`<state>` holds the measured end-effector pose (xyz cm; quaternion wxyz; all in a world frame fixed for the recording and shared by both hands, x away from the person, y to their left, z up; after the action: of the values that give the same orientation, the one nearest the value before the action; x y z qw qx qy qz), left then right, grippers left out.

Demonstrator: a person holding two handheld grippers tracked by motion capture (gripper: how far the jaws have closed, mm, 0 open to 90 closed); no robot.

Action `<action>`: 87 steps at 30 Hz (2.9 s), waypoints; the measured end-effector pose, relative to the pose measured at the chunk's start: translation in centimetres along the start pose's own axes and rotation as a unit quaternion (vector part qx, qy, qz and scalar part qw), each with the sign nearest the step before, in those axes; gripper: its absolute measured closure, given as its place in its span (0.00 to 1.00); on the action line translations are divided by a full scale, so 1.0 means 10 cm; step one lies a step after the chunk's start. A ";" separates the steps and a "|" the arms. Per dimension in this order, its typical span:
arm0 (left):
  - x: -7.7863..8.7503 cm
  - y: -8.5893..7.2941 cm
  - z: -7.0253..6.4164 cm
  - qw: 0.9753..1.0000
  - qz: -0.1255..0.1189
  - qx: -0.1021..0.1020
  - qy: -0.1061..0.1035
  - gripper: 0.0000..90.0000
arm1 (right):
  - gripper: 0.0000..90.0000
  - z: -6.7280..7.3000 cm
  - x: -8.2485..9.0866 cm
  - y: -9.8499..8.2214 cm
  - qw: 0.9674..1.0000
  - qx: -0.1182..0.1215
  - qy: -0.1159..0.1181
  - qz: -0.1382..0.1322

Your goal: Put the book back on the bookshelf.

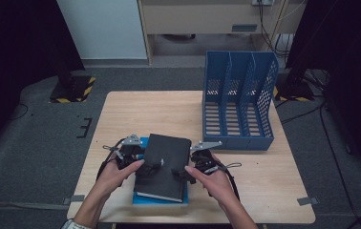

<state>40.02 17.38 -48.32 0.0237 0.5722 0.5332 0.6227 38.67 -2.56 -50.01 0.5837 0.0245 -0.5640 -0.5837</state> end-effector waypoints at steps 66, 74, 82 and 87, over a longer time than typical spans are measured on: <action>-0.07 0.18 -0.01 1.000 -0.017 -0.012 -0.008 0.18 | 0.03 -0.22 0.03 0.00 0.995 -0.058 0.080 0.001; 0.03 0.24 0.00 1.000 -0.025 -0.018 -0.004 0.24 | 0.07 -0.19 0.10 0.08 0.997 -0.039 0.064 -0.013; 0.19 0.32 0.04 0.999 -0.038 -0.020 0.008 0.34 | 0.10 -0.12 0.18 0.28 0.999 0.001 0.035 -0.015; 0.28 0.32 0.08 0.999 -0.044 -0.018 0.008 0.38 | 0.13 -0.09 0.20 0.38 0.999 0.020 0.027 -0.023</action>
<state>41.55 18.32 -44.33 0.0573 0.5427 0.5472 0.6346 41.11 -3.33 -46.42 0.5844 0.0650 -0.5586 -0.5850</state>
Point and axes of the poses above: each handheld gripper's, and its own axes: x roughly backward along the jaws, y roughly out of its top, z roughly to its left, the point moved 5 cm from there along -x, roughly forward along the jaws, and after that the axes turned 3 degrees about z, right-handed, at the moved point
